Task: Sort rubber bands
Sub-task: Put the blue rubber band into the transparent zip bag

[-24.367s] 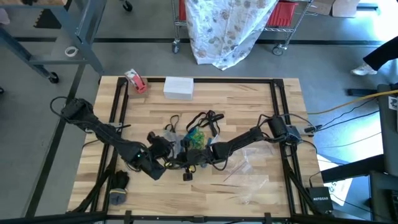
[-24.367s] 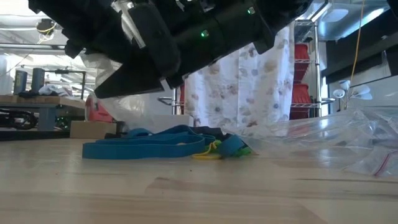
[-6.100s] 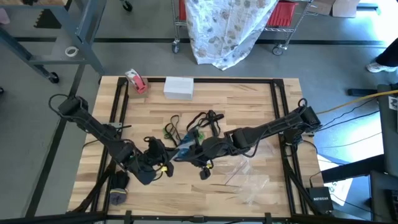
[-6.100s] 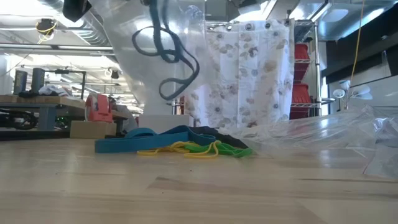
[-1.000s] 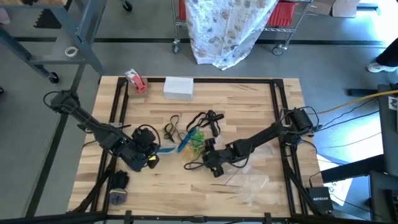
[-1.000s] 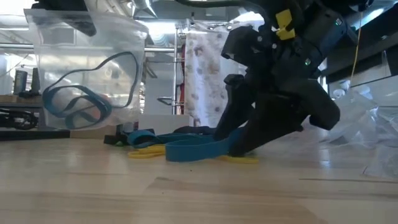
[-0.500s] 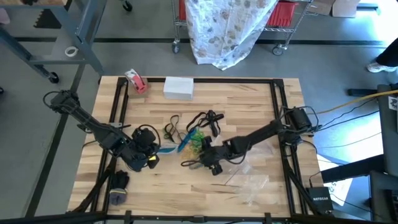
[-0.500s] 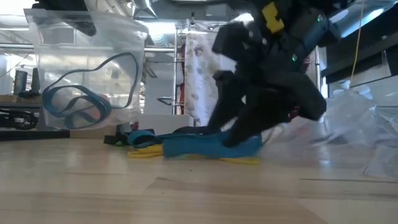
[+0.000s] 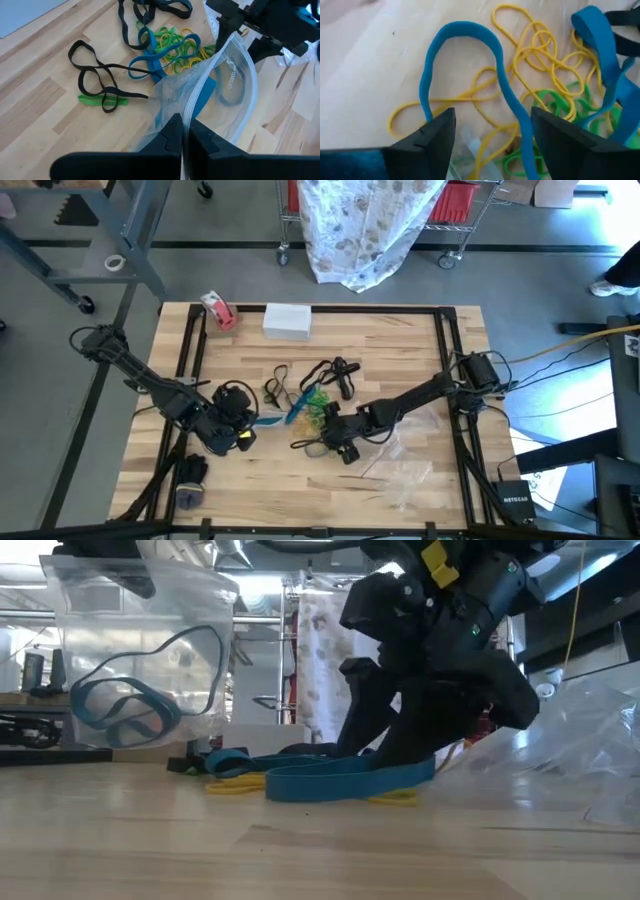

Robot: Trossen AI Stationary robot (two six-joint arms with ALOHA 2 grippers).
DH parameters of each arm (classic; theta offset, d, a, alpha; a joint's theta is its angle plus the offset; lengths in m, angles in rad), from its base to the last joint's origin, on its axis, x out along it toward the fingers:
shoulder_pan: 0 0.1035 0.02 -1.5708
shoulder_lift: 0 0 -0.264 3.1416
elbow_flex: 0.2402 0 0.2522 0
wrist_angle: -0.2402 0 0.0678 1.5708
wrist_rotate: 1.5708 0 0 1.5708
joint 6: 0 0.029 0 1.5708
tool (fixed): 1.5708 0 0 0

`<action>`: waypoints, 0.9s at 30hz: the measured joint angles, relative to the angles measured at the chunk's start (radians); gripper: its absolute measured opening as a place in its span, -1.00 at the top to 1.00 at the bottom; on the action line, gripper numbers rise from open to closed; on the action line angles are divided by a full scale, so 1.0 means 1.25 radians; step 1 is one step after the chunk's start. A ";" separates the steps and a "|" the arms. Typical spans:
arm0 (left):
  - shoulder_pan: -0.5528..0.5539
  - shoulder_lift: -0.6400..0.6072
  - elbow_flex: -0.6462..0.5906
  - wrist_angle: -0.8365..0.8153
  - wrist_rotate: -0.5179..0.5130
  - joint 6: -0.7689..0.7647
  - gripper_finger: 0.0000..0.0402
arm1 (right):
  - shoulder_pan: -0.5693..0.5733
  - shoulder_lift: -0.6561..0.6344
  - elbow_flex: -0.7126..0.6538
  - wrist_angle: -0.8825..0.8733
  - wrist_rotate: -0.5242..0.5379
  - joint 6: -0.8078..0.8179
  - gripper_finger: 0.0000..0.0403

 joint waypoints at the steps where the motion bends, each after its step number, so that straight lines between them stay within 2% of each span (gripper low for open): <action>1: 0.000 0.000 0.000 0.000 0.000 -0.001 1.00 | -0.006 0.000 0.000 -0.010 -0.017 0.006 -0.23; 6: 0.000 0.000 0.000 0.000 -0.001 -0.002 1.00 | -0.030 0.000 0.000 -0.048 -0.113 0.075 -0.23; 14: 0.000 0.000 0.000 0.000 -0.008 0.001 1.00 | -0.038 -0.002 0.015 -0.074 -0.256 0.101 -0.23; 22: 0.000 0.000 0.000 0.000 -0.014 0.006 1.00 | -0.037 -0.003 0.047 -0.115 -0.300 0.102 -0.23; 27: 0.000 0.000 0.000 0.000 -0.014 0.006 1.00 | -0.025 -0.003 0.045 -0.119 -0.285 0.103 -0.23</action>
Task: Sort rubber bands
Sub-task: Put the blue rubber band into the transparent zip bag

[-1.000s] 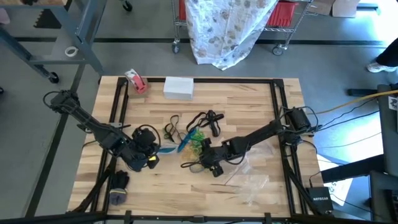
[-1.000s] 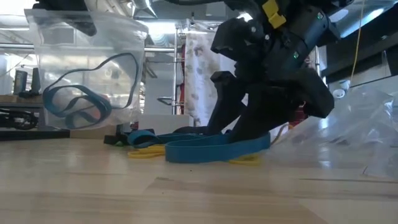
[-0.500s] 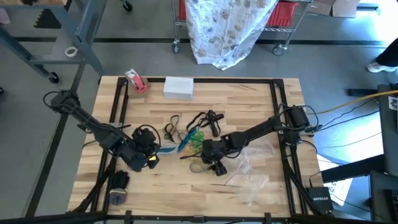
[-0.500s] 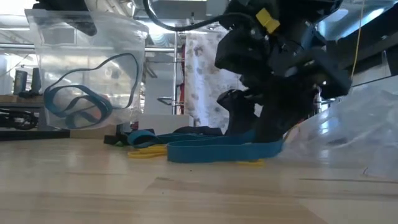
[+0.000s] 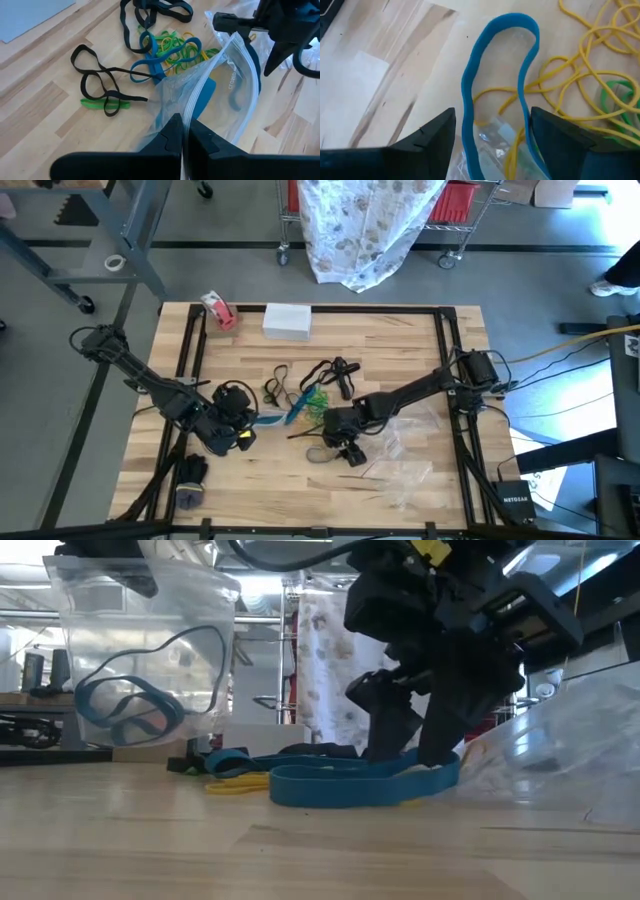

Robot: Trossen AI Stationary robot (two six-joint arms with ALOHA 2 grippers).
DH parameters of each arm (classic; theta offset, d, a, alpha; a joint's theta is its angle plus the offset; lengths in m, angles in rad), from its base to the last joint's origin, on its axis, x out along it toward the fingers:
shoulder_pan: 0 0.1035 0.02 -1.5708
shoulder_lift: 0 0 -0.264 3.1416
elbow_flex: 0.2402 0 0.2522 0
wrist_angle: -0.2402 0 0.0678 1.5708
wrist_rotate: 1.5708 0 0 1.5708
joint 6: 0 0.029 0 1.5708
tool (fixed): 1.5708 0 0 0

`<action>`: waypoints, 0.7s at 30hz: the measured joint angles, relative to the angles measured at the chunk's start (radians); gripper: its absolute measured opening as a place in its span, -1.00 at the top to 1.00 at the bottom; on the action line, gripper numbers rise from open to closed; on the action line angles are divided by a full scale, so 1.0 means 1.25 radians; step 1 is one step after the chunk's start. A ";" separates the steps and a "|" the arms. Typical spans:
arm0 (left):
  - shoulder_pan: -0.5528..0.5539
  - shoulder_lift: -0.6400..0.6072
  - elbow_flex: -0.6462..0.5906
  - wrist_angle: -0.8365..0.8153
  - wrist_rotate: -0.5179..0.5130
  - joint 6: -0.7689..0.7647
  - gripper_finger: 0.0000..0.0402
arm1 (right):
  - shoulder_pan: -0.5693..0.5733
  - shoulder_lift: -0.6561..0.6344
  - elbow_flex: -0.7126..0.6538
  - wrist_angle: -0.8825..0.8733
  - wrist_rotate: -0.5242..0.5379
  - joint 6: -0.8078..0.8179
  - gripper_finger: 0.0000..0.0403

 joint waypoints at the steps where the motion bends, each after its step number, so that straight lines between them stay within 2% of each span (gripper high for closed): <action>1: 0.000 0.000 0.000 0.000 0.000 0.000 1.00 | 0.005 0.000 0.000 0.000 0.010 0.000 -0.23; 5: 0.000 0.000 0.000 0.000 0.000 0.001 1.00 | 0.036 0.000 0.000 0.006 0.046 -0.004 -0.23; 11: 0.000 0.000 0.000 0.000 -0.010 0.002 1.00 | 0.073 0.016 -0.001 0.006 0.220 -0.041 -0.23; 14: 0.000 0.000 0.000 0.000 -0.011 -0.001 1.00 | 0.075 0.016 -0.001 0.010 0.232 -0.043 -0.20; 17: 0.000 0.000 0.000 0.000 -0.011 -0.002 1.00 | 0.075 0.014 -0.001 0.009 0.224 -0.039 -0.05; 21: 0.000 0.000 0.000 0.001 -0.011 -0.003 1.00 | 0.075 0.013 0.012 0.007 0.219 -0.039 0.26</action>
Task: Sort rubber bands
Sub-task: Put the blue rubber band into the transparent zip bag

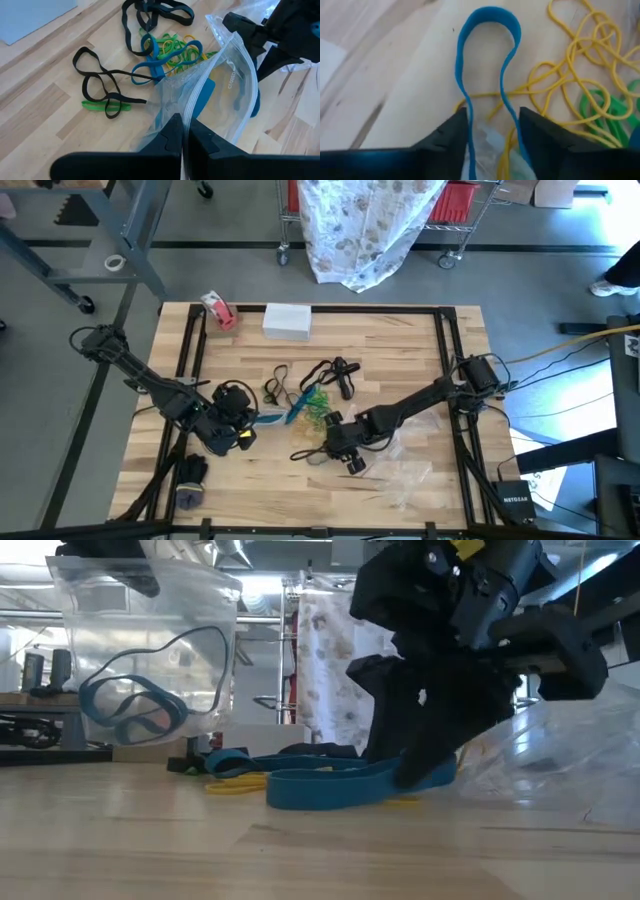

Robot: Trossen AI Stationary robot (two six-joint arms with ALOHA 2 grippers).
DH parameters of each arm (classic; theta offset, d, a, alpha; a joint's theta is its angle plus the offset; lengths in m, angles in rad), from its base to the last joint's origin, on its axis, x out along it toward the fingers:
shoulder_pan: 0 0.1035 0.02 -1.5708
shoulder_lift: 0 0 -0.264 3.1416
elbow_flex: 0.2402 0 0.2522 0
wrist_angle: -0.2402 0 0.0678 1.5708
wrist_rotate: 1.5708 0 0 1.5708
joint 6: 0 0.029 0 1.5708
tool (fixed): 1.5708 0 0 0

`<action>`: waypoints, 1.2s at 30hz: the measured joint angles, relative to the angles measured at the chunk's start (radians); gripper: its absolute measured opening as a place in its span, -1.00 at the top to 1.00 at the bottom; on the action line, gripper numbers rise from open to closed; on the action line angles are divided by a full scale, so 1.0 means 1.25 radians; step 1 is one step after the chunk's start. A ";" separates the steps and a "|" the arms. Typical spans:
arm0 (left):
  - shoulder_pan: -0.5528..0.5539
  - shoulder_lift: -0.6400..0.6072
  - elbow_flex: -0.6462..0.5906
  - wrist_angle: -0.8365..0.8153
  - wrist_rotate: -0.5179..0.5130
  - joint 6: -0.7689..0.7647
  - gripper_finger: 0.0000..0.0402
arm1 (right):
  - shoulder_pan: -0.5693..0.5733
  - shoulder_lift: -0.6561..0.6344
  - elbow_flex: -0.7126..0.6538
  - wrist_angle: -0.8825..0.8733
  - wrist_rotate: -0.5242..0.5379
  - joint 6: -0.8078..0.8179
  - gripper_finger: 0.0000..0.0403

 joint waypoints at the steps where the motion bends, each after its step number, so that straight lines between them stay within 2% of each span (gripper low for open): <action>1: 0.000 0.000 0.000 0.000 0.000 0.000 1.00 | 0.000 0.000 0.003 0.000 0.000 0.000 0.34; 6: 0.000 0.000 0.000 0.003 0.000 0.000 1.00 | -0.002 0.000 0.008 -0.007 0.000 0.001 0.66; 10: 0.000 0.000 0.000 0.004 0.000 -0.001 1.00 | -0.002 0.021 0.009 -0.006 0.000 -0.001 0.81; 19: 0.000 0.000 0.000 0.005 0.001 -0.001 1.00 | -0.002 0.032 0.010 -0.003 0.000 0.011 0.82; 22: 0.000 0.000 0.000 0.005 0.001 -0.001 1.00 | -0.002 0.032 0.013 -0.009 0.000 0.011 0.94; 30: 0.000 0.000 0.000 0.005 0.001 -0.001 1.00 | -0.001 0.026 0.107 -0.147 0.000 0.017 0.98; 36: -0.001 0.013 0.000 0.040 -0.003 0.014 1.00 | -0.002 -0.038 0.165 -0.193 0.008 0.012 0.99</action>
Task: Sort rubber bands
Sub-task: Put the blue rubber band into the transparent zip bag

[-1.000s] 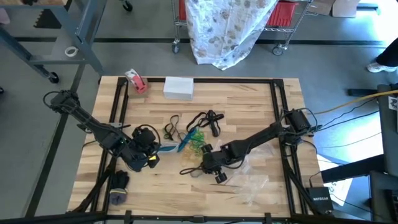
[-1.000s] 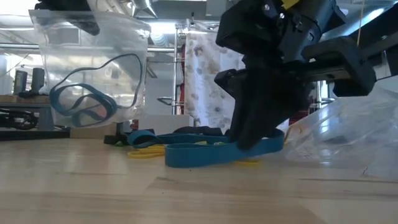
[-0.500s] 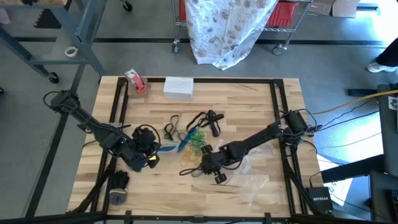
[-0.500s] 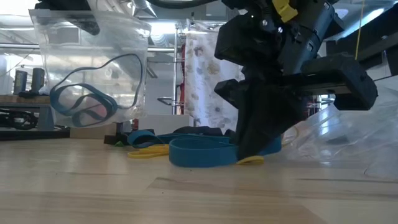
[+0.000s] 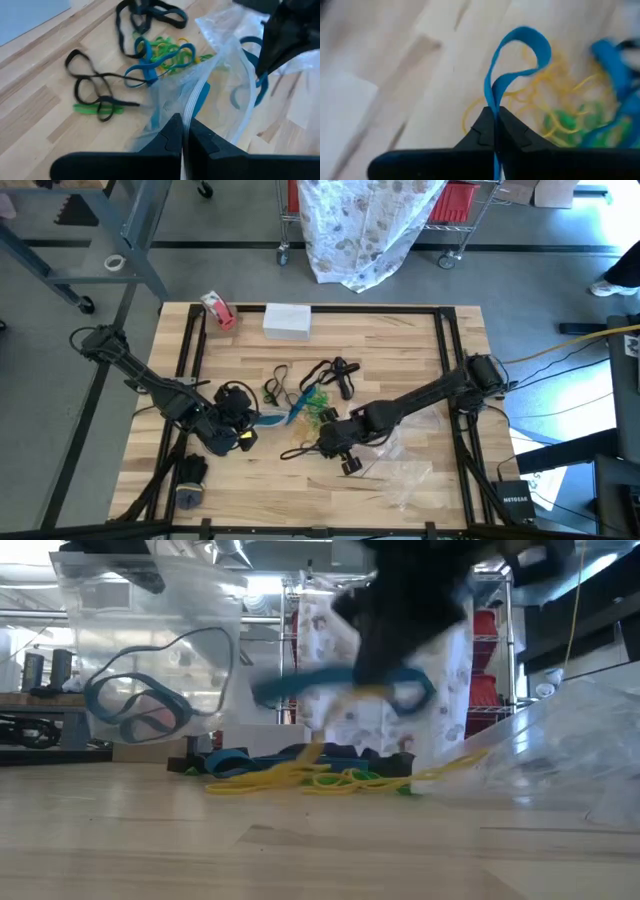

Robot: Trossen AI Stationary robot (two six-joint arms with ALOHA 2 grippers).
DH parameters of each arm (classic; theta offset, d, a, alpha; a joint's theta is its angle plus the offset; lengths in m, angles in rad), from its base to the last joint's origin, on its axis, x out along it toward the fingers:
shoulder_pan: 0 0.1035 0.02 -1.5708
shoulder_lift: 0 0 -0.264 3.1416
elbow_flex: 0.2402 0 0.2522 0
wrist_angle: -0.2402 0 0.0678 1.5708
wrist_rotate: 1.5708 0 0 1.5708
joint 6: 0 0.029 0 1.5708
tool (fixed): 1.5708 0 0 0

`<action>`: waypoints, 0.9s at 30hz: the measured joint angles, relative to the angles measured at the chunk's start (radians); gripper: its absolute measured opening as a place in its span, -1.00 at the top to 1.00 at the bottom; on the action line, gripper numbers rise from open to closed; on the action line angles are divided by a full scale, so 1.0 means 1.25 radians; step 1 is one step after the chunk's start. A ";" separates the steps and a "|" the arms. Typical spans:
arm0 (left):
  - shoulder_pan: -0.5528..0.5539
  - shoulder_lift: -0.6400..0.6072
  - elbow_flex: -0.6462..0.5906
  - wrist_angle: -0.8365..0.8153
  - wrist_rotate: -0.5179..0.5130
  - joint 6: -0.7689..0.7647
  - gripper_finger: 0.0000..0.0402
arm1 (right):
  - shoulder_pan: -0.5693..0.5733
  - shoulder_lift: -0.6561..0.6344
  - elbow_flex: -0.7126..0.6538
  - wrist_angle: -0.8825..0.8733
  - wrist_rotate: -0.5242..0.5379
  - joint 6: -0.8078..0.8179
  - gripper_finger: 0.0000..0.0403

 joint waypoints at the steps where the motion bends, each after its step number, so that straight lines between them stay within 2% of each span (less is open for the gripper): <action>1: -0.001 0.005 0.000 0.017 -0.004 0.008 1.00 | 0.000 -0.014 0.000 0.004 0.000 -0.001 0.99; 3: -0.005 0.019 0.000 0.049 -0.010 0.030 1.00 | -0.001 -0.038 -0.003 0.031 -0.002 0.002 0.99; 8: -0.005 0.065 0.000 0.146 -0.018 0.071 1.00 | 0.010 -0.073 -0.062 0.260 0.001 0.013 1.00; 21: -0.005 0.178 0.000 0.361 -0.018 0.126 1.00 | 0.020 -0.070 -0.074 0.746 -0.001 0.024 1.00; 27: -0.007 0.186 0.000 0.390 -0.013 0.157 1.00 | 0.010 -0.067 -0.075 0.737 0.018 -0.013 1.00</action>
